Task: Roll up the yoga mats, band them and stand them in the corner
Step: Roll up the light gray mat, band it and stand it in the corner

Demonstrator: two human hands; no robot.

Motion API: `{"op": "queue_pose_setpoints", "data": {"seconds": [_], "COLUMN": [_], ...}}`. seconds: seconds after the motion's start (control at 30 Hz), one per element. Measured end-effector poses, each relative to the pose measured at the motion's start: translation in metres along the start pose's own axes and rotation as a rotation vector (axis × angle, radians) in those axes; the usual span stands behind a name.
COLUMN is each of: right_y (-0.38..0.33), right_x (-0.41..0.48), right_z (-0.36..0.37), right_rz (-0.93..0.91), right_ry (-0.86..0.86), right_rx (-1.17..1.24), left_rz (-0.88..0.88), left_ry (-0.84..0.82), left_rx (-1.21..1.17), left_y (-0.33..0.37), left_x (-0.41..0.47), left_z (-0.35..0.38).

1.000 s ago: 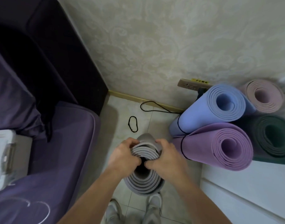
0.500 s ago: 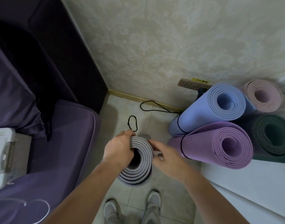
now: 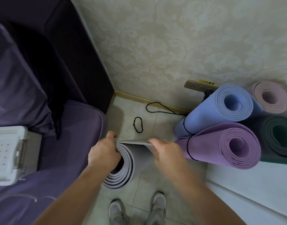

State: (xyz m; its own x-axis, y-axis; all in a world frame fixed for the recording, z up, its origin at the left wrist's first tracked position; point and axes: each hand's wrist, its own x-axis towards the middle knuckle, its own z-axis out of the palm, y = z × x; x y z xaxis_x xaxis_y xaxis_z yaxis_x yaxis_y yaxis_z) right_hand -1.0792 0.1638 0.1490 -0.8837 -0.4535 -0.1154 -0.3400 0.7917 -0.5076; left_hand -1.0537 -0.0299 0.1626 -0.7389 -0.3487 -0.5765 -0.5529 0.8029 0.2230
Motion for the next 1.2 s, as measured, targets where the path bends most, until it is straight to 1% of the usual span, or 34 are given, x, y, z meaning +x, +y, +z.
{"op": "queue_pose_setpoints", "data": {"seconds": [0.03, 0.07, 0.17, 0.23, 0.27, 0.33, 0.4, 0.5, 0.53, 0.63, 0.73, 0.8, 0.87, 0.9, 0.93, 1.0, 1.07, 1.13, 1.17, 1.2], "right_y": [-0.008, -0.016, -0.037, -0.043, -0.045, -0.044, -0.042, -0.042, -0.042, -0.043, -0.04, -0.038, -0.039, -0.039, -0.04, -0.042, -0.042, -0.045, -0.047, -0.049], "right_x": [-0.004, -0.008, -0.017, -0.02, -0.02, -0.017, -0.012, -0.008, -0.008, -0.001, 0.007, 0.005, -0.002, -0.001, 0.002, 0.01, 0.02, 0.028, 0.032, 0.035], "right_z": [0.007, 0.014, 0.022, 0.017, 0.015, 0.014, 0.015, 0.025, 0.031, 0.04, 0.032, 0.032, 0.035, 0.036, 0.036, 0.031, 0.028, 0.029, 0.031, 0.033], "right_rz": [0.032, 0.078, 0.239, 0.282, 0.278, 0.304, 0.385, 0.452, 0.463, 0.489, 0.468, 0.427, 0.418, 0.407, 0.391, 0.368, 0.261, 0.115, 0.063, 0.034], "right_ry": [0.046, 0.046, -0.008, -0.079, -0.121, -0.184, -0.216, -0.21, -0.199, -0.163, -0.162, -0.187, -0.224, -0.224, -0.225, -0.208, -0.229, -0.3, -0.333, -0.33], "right_rx": [0.026, 0.08, 0.318, 0.486, 0.526, 0.49, 0.415, 0.2, 0.167, 0.203, 0.205, 0.162, 0.144, 0.144, 0.136, 0.123, 0.104, 0.056, 0.036, 0.03], "left_rz": [-0.024, -0.049, -0.115, -0.137, -0.14, -0.127, -0.087, -0.083, -0.1, -0.12, -0.029, 0.045, 0.057, 0.048, 0.037, 0.085, 0.184, 0.275, 0.283, 0.269], "left_ry": [0.016, 0.027, 0.058, 0.067, 0.066, 0.07, 0.06, 0.06, 0.065, 0.077, 0.097, 0.079, 0.003, -0.007, -0.002, 0.049, 0.114, 0.099, 0.079, 0.071], "left_rx": [-0.014, -0.034, -0.098, -0.137, -0.153, -0.162, -0.133, -0.126, -0.119, -0.071, -0.141, -0.141, -0.152, -0.172, -0.187, -0.173, -0.087, 0.021, 0.038, 0.028], "left_y": [-0.001, 0.001, 0.005, 0.005, 0.005, 0.005, 0.008, 0.01, 0.01, 0.009, 0.008, 0.007, 0.008, 0.007, 0.007, 0.006, 0.003, 0.007, 0.007, 0.006], "left_x": [0.0, -0.001, -0.002, -0.003, -0.005, -0.006, -0.009, -0.019, -0.02, -0.018, -0.014, -0.018, -0.021, -0.02, -0.02, -0.016, -0.014, -0.013, -0.01, -0.006], "left_z": [-0.002, -0.004, -0.001, 0.002, 0.004, 0.007, 0.011, 0.022, 0.027, 0.028, 0.019, 0.019, 0.025, 0.025, 0.022, 0.013, 0.009, 0.01, 0.012, 0.012]}}
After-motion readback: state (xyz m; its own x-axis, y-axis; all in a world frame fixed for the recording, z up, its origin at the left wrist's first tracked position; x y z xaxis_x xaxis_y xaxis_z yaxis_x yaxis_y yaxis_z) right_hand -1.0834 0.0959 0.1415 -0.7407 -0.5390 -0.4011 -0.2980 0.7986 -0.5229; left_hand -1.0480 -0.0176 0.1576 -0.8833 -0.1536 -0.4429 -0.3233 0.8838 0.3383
